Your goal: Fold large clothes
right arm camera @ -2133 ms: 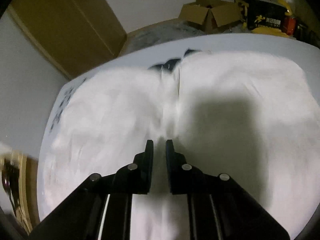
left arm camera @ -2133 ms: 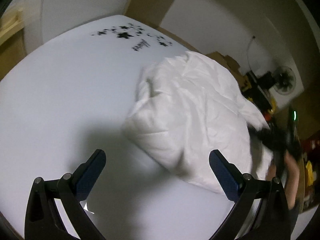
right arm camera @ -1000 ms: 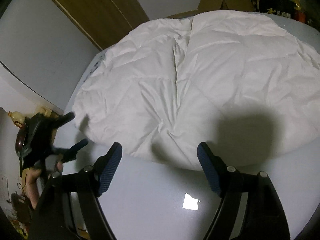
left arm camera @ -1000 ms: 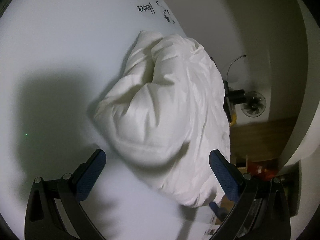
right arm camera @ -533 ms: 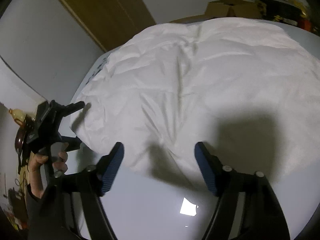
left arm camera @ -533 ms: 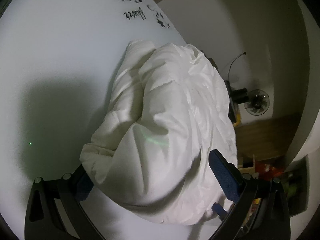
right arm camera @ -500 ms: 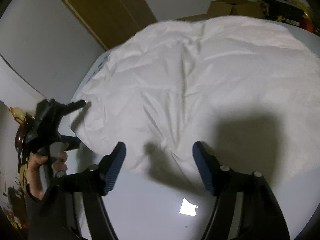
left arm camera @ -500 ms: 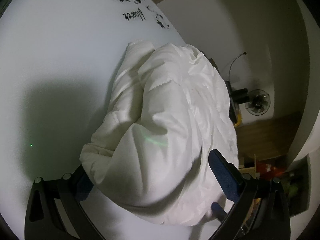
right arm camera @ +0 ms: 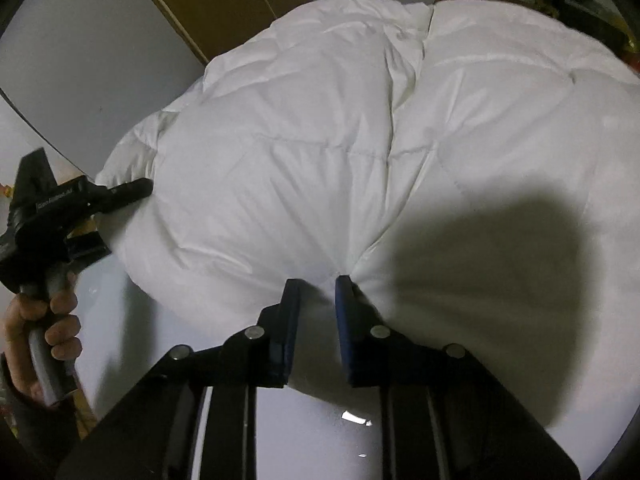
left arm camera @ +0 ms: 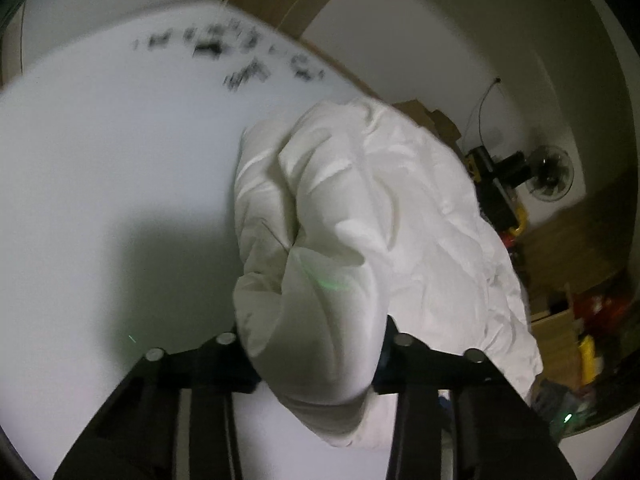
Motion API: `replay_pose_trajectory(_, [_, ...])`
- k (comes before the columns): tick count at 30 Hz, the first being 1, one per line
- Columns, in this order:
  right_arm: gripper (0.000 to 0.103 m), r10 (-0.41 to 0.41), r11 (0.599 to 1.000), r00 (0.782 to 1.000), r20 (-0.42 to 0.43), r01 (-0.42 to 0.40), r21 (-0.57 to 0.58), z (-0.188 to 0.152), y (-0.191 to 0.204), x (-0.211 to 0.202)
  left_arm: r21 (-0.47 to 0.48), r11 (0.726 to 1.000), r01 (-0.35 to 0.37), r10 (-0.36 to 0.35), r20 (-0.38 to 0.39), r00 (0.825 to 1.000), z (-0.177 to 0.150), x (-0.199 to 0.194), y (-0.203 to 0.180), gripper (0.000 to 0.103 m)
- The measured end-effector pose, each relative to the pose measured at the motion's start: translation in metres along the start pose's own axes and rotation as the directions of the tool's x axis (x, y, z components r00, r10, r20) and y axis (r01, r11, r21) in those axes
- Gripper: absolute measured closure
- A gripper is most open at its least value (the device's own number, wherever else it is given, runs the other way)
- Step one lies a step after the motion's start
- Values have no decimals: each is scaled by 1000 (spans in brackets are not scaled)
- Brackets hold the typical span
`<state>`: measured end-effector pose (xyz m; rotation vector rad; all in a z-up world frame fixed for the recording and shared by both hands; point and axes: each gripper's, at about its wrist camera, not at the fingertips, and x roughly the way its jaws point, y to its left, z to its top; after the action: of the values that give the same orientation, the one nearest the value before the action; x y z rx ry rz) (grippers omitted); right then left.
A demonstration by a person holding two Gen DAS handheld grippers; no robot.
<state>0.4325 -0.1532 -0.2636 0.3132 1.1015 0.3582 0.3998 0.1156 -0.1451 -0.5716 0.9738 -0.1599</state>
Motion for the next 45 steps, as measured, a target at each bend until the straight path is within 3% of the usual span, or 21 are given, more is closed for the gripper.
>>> replay_pose_trajectory(2, [85,66,996,998,2,-66,61,0,-9,-14,58,998,-40,37,52,998,-1,-14,-20,68])
replay_pose_trajectory(3, [85,86,993,995,41,-89,72,-1,-14,-28,96,994,-57,49,86,995,-2,-24,-36,68])
replay_pose_trajectory(5, [85,67,993,989,133,-79,87,-5,-28,-58,157,984,-83,61,137,989,-1,-38,-64,68])
replay_pose_trajectory(12, [85,-27,949,958,285,-65,309,-32,-128,-137,366,924,-113,25,236,971,-18,-70,-193,68])
replay_pose_trajectory(17, [84,-81,908,927,365,-83,411,-68,-181,-183,500,862,-79,-37,218,975,-54,-56,-286,68])
replay_pose_trajectory(22, [83,-96,880,911,401,-111,463,-105,-207,-207,631,775,-44,-61,143,988,-120,-20,-355,69])
replay_pose_trajectory(24, [83,-96,872,910,404,-119,475,-115,-217,-210,689,725,-24,-52,90,995,-158,7,-375,69])
replay_pose_trajectory(27, [83,-97,859,911,401,-127,496,-128,-228,-213,729,684,24,-4,-28,1000,-199,57,-385,69])
replay_pose_trajectory(29, [83,-98,852,910,403,-132,506,-139,-234,-218,722,689,60,21,-103,994,-215,88,-384,69])
replay_pose_trajectory(32, [82,-106,846,906,410,-134,516,-145,-246,-230,741,670,53,30,-98,995,-224,111,-384,69])
replay_pose_trajectory(36, [82,-118,844,904,411,-126,521,-151,-244,-237,726,683,81,2,-113,994,-216,117,-380,65])
replay_pose_trajectory(37, [78,-123,843,905,408,-122,523,-152,-242,-239,720,686,101,-16,-124,992,-215,113,-378,59])
replay_pose_trajectory(39, [51,-137,841,903,407,-111,530,-149,-243,-244,705,689,169,-78,-160,984,-214,98,-373,28])
replay_pose_trajectory(40, [25,-153,840,898,413,-102,534,-143,-242,-245,694,683,229,-147,-176,973,-217,80,-370,0])
replay_pose_trajectory(41, [14,-174,840,889,423,-90,534,-143,-238,-252,699,668,255,-190,-171,967,-219,64,-366,0])
replay_pose_trajectory(44, [14,-186,855,878,441,-76,513,-142,-224,-265,731,616,293,-266,-157,951,-228,16,-343,0])
replay_pose_trajectory(45, [14,-185,858,875,447,-77,507,-141,-221,-270,730,613,301,-286,-151,946,-227,0,-329,0])
